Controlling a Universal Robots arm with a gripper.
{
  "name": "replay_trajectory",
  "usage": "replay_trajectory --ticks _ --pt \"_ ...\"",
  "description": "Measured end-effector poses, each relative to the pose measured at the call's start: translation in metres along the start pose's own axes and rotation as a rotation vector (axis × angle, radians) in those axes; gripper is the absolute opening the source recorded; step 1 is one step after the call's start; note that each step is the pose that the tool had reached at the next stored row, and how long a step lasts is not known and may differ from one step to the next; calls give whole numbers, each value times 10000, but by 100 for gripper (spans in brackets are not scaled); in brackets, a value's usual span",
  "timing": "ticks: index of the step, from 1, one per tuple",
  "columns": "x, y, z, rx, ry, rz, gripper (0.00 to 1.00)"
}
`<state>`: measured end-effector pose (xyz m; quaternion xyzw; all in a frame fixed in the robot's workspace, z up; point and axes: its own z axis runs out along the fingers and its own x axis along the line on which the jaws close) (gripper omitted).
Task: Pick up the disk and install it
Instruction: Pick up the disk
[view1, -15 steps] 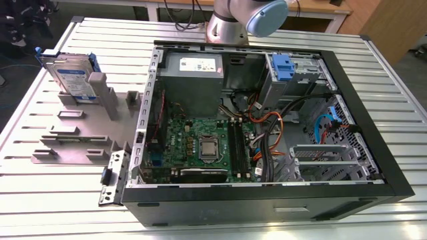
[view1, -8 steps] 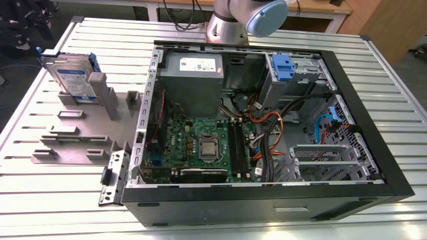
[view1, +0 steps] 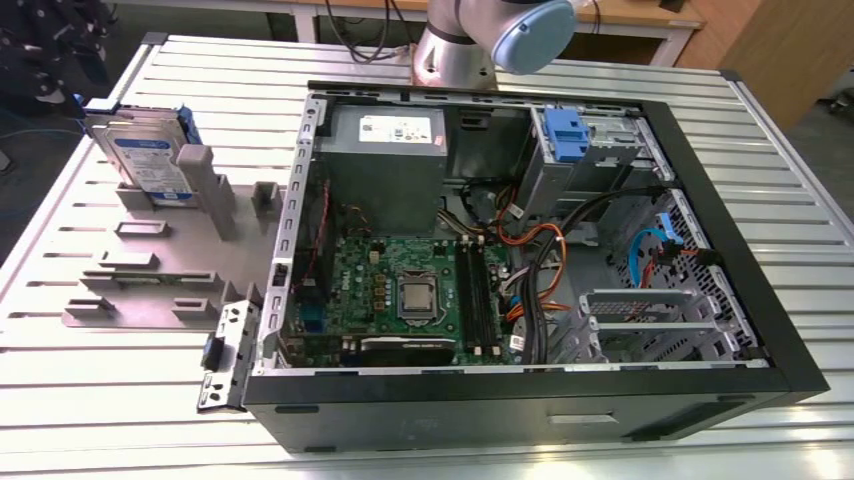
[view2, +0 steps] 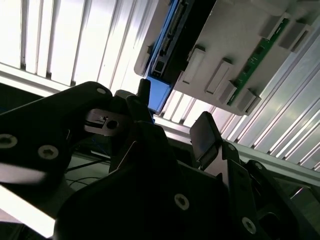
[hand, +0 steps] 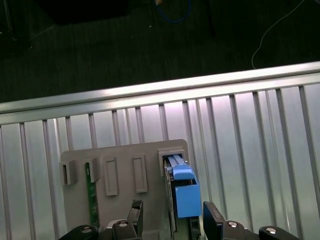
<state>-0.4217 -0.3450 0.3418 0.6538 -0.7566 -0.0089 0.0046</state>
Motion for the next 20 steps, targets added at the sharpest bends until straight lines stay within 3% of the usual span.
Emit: replay_trajectory --ticks 20 --pt "-94 11 133 6 -1 -24 59"
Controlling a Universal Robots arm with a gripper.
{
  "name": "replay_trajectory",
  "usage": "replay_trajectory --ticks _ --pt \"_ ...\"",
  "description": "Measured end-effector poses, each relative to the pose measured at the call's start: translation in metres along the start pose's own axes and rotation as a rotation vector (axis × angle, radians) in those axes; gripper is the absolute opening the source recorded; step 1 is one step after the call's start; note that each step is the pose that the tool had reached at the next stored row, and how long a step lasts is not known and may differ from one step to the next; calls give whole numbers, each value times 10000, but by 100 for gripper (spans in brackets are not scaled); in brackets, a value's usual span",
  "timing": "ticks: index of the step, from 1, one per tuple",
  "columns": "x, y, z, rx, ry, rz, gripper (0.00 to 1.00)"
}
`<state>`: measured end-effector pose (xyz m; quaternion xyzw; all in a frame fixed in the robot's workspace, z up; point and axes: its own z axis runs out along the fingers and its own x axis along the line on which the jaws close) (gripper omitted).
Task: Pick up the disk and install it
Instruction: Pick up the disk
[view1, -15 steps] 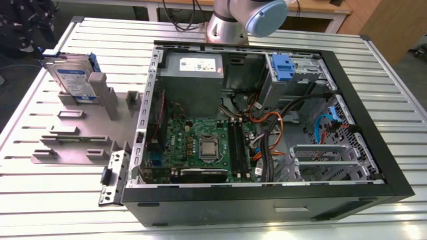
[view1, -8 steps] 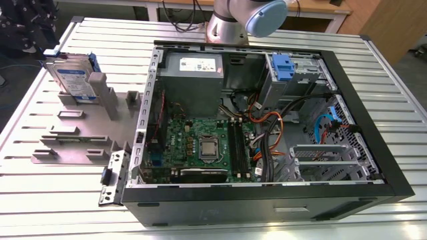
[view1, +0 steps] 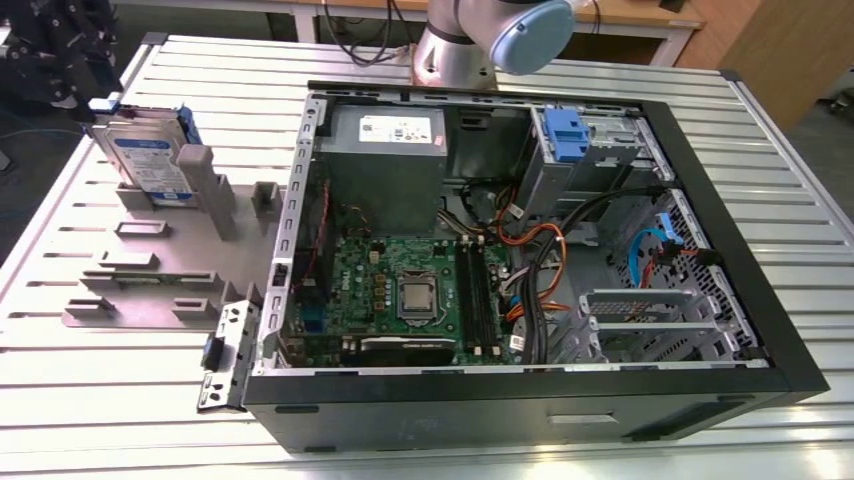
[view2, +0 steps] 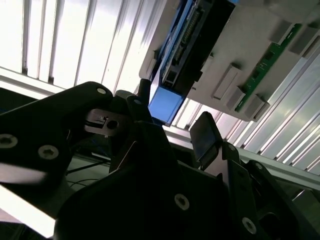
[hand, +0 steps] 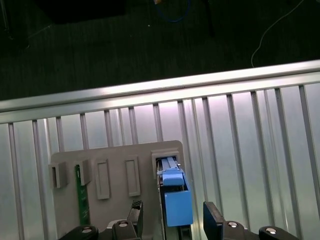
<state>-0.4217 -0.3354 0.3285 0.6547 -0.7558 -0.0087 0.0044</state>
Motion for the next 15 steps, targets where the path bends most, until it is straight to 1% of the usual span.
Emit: replay_trajectory --ticks 4,7,11,15 --pt "-11 1 33 19 2 -25 59" --pt "-18 2 57 53 36 -51 59" --pt "-26 4 93 127 100 -86 59" --pt "-30 14 125 212 116 -104 59"
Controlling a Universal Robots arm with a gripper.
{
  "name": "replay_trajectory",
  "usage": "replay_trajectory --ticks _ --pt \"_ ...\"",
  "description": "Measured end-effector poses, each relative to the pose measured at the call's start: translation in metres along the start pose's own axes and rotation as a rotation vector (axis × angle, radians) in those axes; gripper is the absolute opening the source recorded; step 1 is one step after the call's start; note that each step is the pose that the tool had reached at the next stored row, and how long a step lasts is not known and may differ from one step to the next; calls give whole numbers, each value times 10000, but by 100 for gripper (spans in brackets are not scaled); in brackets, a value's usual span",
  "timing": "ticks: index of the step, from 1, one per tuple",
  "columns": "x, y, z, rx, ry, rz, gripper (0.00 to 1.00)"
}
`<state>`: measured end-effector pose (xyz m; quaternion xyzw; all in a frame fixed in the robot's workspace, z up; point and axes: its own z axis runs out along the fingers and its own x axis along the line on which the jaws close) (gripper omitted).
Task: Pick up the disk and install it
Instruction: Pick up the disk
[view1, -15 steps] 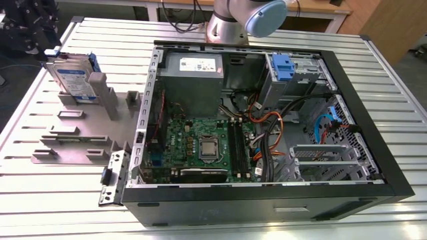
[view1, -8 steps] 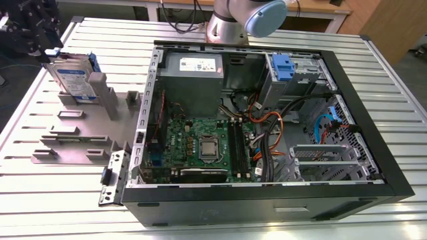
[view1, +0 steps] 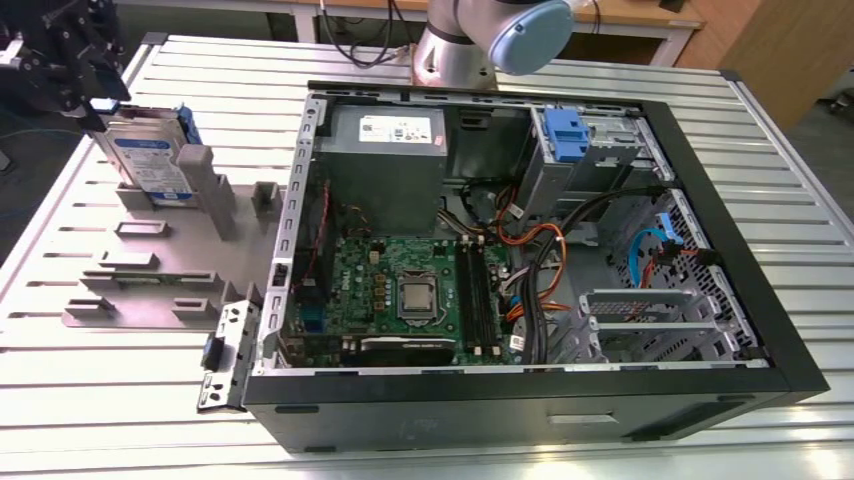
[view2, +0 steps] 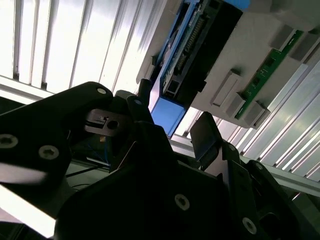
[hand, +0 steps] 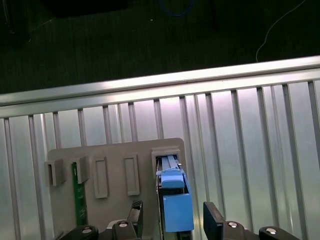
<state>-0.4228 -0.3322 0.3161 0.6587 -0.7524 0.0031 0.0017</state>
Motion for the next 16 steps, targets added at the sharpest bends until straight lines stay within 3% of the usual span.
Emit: replay_trajectory --ticks 4,16 --pt "-4 8 22 69 7 -7 59" --pt "-12 40 103 69 9 -48 59"
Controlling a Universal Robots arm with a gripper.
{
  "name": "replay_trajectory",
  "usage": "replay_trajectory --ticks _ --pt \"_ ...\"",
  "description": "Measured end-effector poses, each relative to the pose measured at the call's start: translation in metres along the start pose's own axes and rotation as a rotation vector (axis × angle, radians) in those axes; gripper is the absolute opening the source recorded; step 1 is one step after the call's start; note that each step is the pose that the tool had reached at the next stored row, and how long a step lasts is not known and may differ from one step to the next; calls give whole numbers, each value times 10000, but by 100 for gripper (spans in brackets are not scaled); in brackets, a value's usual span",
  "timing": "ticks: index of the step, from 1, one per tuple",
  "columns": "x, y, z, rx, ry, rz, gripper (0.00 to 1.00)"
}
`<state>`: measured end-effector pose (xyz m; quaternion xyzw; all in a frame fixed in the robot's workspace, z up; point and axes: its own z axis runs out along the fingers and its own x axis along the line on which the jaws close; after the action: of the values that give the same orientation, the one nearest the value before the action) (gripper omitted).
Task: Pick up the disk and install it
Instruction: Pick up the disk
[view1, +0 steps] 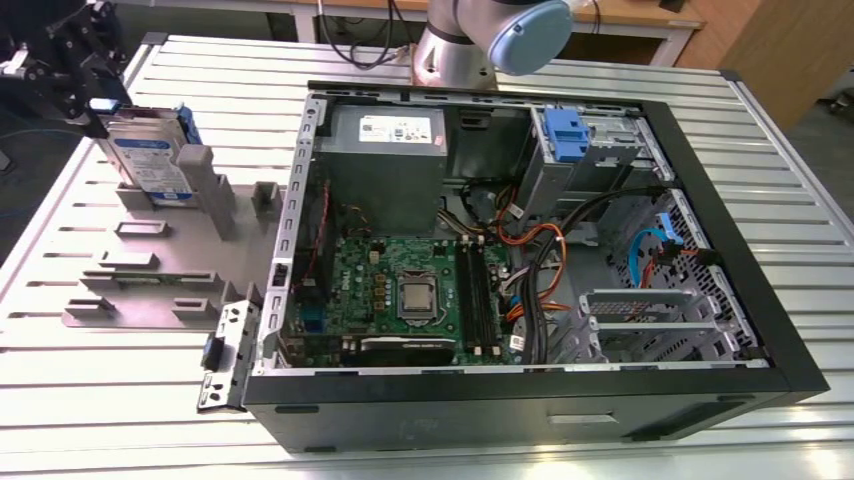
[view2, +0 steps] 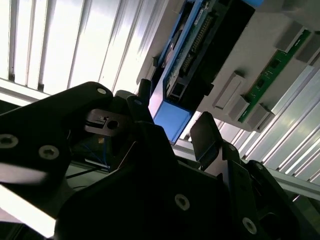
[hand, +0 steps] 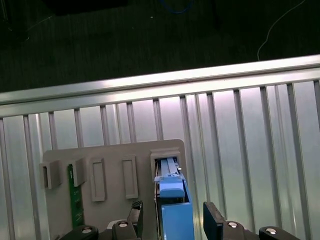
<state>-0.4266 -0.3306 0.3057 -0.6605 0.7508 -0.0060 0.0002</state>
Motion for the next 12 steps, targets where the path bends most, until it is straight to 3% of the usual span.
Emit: replay_trajectory --ticks 4,12 --pt "-2 1 22 4 -5 -481 59" --pt "-1 36 89 9 -6 -496 59"
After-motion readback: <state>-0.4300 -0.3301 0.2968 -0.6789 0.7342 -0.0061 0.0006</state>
